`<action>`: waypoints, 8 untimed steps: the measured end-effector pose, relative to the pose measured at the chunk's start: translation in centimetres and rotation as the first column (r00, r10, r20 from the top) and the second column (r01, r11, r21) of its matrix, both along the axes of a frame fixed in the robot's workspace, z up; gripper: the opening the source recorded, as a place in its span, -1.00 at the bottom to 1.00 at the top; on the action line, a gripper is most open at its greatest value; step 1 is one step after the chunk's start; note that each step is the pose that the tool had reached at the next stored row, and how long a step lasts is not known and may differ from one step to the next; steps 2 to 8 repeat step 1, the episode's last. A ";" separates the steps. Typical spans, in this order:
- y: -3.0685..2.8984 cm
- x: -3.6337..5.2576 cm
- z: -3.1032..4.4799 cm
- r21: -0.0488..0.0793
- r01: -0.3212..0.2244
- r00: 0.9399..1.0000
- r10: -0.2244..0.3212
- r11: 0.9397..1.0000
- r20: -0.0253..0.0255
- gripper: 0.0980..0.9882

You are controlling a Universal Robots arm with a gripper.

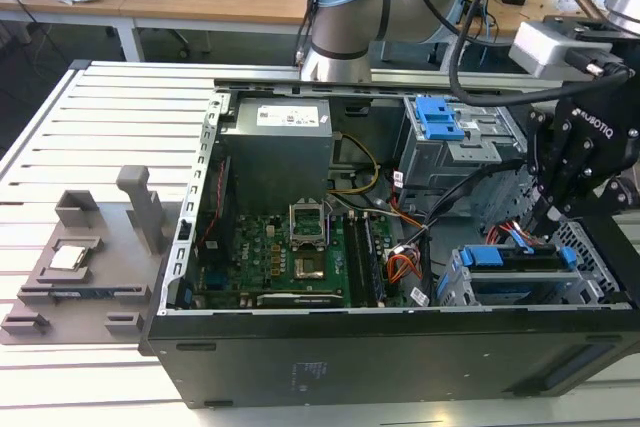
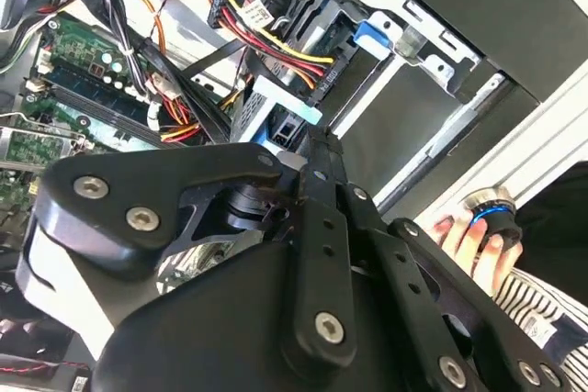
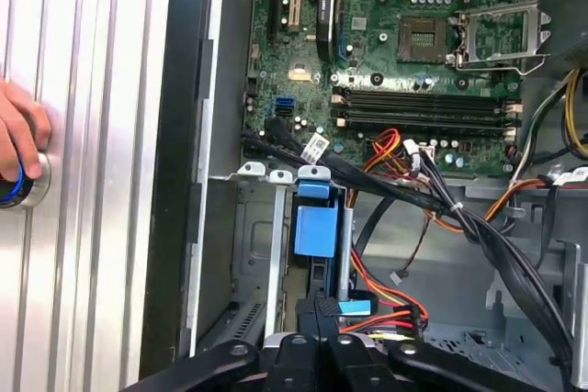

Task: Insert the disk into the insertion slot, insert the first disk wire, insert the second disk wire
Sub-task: 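Insert the second disk wire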

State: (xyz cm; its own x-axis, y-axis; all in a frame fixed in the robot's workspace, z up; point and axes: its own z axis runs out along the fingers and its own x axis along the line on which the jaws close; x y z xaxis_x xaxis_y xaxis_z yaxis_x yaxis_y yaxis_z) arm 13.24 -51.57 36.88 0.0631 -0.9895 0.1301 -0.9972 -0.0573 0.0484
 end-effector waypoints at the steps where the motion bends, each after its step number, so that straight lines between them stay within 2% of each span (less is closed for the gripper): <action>1: 0.00 0.00 0.00 0.000 0.000 1.000 0.000 1.000 0.000 -0.98; 8: 0.00 0.00 0.00 0.000 0.000 1.000 0.000 1.000 0.000 -0.98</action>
